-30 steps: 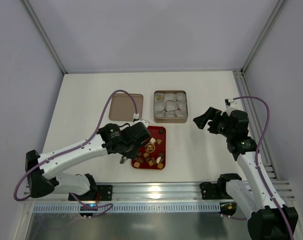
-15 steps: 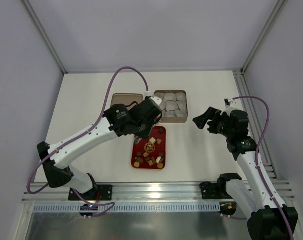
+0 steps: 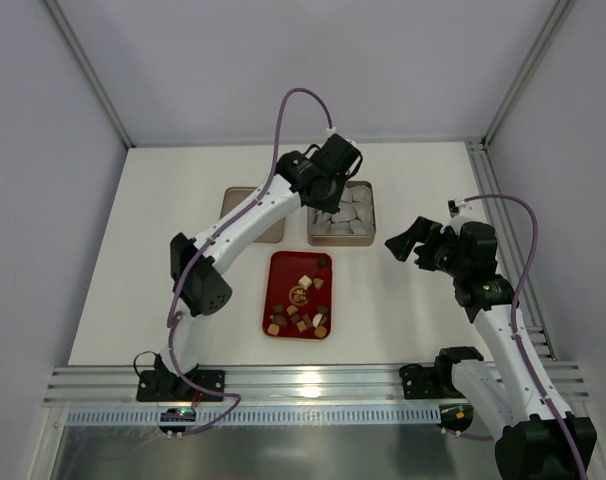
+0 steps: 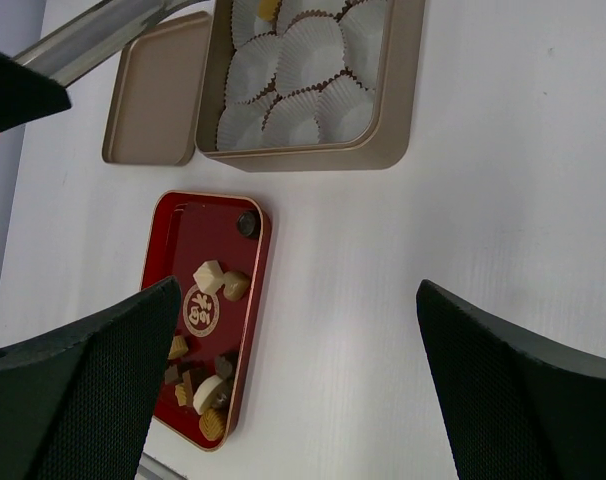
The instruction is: Pack the chocolate
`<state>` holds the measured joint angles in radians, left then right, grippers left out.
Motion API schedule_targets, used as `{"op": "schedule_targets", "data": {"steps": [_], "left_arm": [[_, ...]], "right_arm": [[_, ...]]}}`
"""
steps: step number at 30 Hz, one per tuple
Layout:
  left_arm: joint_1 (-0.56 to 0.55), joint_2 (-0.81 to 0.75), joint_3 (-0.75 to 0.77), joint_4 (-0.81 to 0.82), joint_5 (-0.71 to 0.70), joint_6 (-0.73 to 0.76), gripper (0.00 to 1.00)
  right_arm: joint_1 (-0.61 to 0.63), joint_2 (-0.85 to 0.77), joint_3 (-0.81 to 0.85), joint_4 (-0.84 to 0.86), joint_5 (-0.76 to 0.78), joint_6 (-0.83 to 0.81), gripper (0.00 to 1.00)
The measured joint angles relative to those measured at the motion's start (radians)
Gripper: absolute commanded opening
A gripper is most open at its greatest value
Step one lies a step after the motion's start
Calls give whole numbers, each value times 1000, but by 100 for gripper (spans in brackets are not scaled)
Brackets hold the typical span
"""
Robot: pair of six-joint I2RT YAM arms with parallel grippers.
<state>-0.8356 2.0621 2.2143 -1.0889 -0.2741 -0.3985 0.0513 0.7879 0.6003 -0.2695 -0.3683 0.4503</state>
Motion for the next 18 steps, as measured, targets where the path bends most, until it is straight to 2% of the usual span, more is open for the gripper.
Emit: {"op": "schedule_targets", "data": {"steps": [3, 7, 18], "left_arm": [[30, 84, 58, 10, 7, 14, 25], [63, 145, 64, 23, 11, 22, 25], [79, 164, 53, 78, 41, 40, 30]], "right_arm": [[0, -8, 0, -10, -2, 0, 99], [0, -14, 1, -18, -2, -3, 100], [0, -14, 2, -24, -13, -3, 100]]}}
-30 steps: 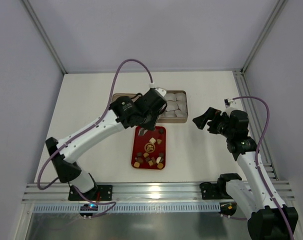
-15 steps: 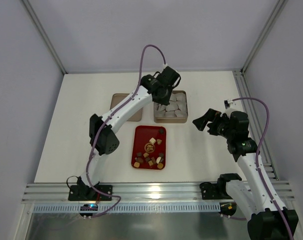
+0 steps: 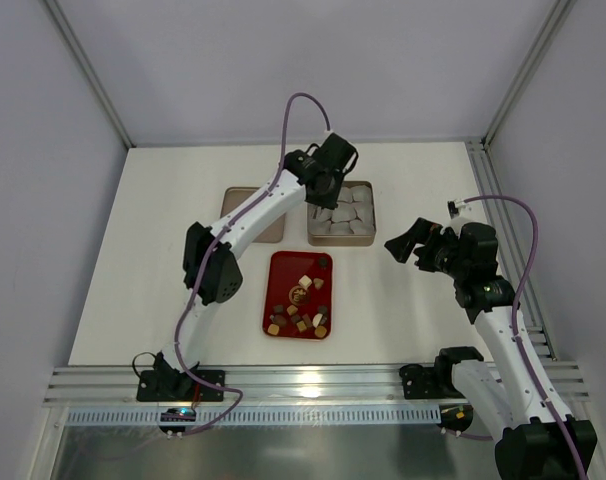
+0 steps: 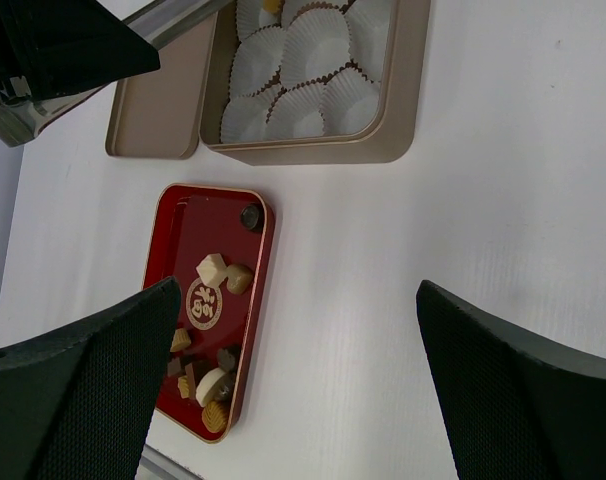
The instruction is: Pack the chocolate
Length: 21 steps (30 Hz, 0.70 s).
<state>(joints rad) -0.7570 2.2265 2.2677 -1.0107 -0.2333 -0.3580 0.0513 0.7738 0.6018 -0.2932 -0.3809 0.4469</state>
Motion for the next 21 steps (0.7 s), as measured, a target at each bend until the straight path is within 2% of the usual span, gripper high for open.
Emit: {"op": "schedule_targets", "data": {"steps": [10, 21], "left_arm": [[0, 45, 0, 13, 9, 0, 42], [0, 45, 0, 26, 26, 5, 43]], "right_arm": [[0, -3, 0, -1, 0, 0, 100], [0, -4, 0, -1, 0, 0, 100]]}}
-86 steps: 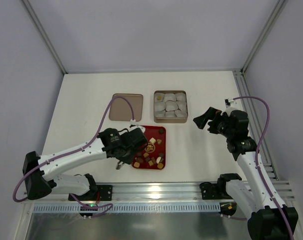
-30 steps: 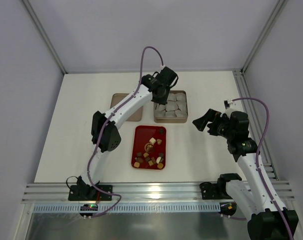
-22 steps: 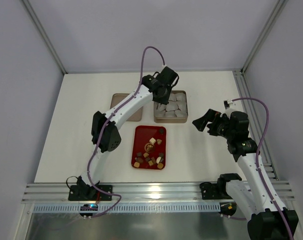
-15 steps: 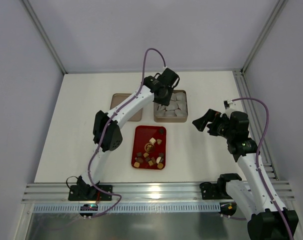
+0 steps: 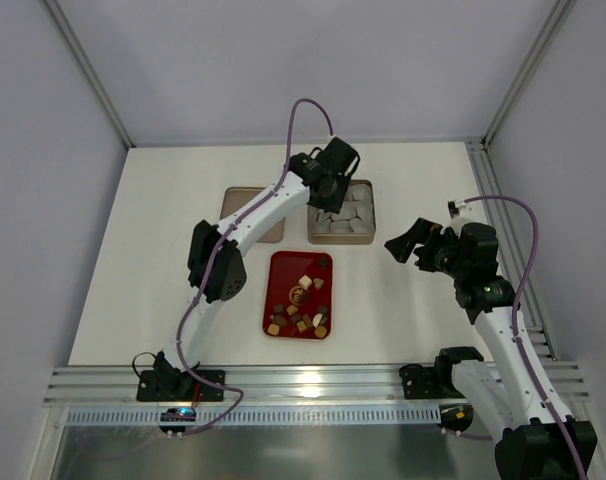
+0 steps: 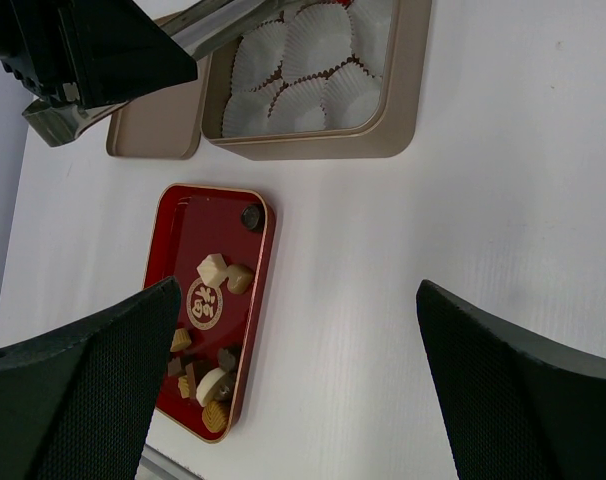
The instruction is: Pack the chocolate
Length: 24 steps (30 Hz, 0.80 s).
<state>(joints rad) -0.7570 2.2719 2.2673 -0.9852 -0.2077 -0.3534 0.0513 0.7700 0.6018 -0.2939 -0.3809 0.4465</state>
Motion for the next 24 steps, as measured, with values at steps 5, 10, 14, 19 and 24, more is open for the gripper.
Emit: {"op": "schedule_targets", "data": {"steps": [5, 10, 14, 19, 24], "left_arm": [[0, -47, -11, 2, 20, 11, 43], [-1, -154, -53, 8, 31, 16, 43], [-3, -299, -178, 21, 40, 2, 43], [-29, -514, -364, 24, 44, -31, 43], [-99, -728, -579, 18, 24, -63, 43]], "right_arm": [[0, 0, 0, 0, 0, 0, 100], [0, 0, 0, 0, 0, 0, 100], [0, 0, 0, 0, 0, 0, 100], [0, 0, 0, 0, 0, 0, 100], [0, 0, 0, 0, 0, -1, 100]]}}
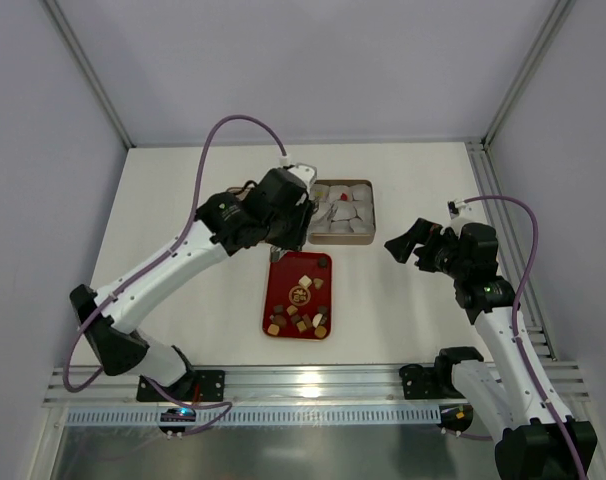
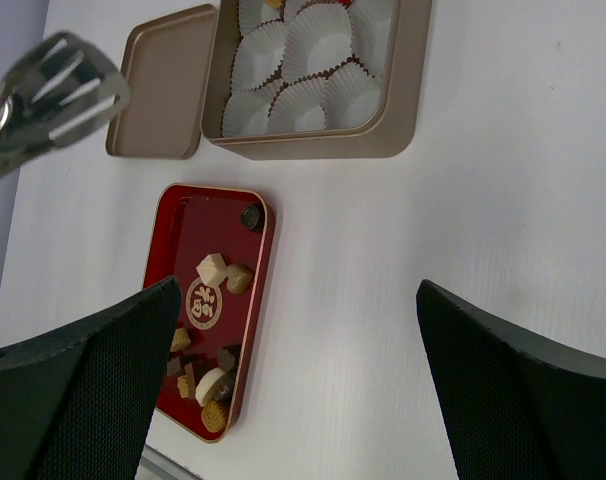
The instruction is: Pack the chocolate
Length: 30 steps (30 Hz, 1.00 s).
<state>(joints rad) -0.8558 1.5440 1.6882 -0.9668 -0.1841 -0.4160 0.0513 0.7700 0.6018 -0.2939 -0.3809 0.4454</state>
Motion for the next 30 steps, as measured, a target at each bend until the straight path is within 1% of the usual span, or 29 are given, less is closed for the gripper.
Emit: {"op": "schedule_targets", "data": {"steps": [6, 10, 14, 19, 30], "left_arm": [[-94, -200, -255, -56, -23, -53, 43], [-131, -300, -378, -101, -26, -93, 43], [-150, -379, -459, -129, -24, -119, 43], [-160, -383, -501, -124, -25, -131, 44], [-175, -278, -522, -52, -25, -119, 45]], "right_arm": [[2, 0, 0, 0, -4, -4, 100], [4, 0, 0, 0, -5, -6, 100], [8, 0, 0, 1, -5, -6, 100], [10, 0, -2, 1, -5, -6, 100], [12, -6, -2, 0, -5, -7, 100]]}}
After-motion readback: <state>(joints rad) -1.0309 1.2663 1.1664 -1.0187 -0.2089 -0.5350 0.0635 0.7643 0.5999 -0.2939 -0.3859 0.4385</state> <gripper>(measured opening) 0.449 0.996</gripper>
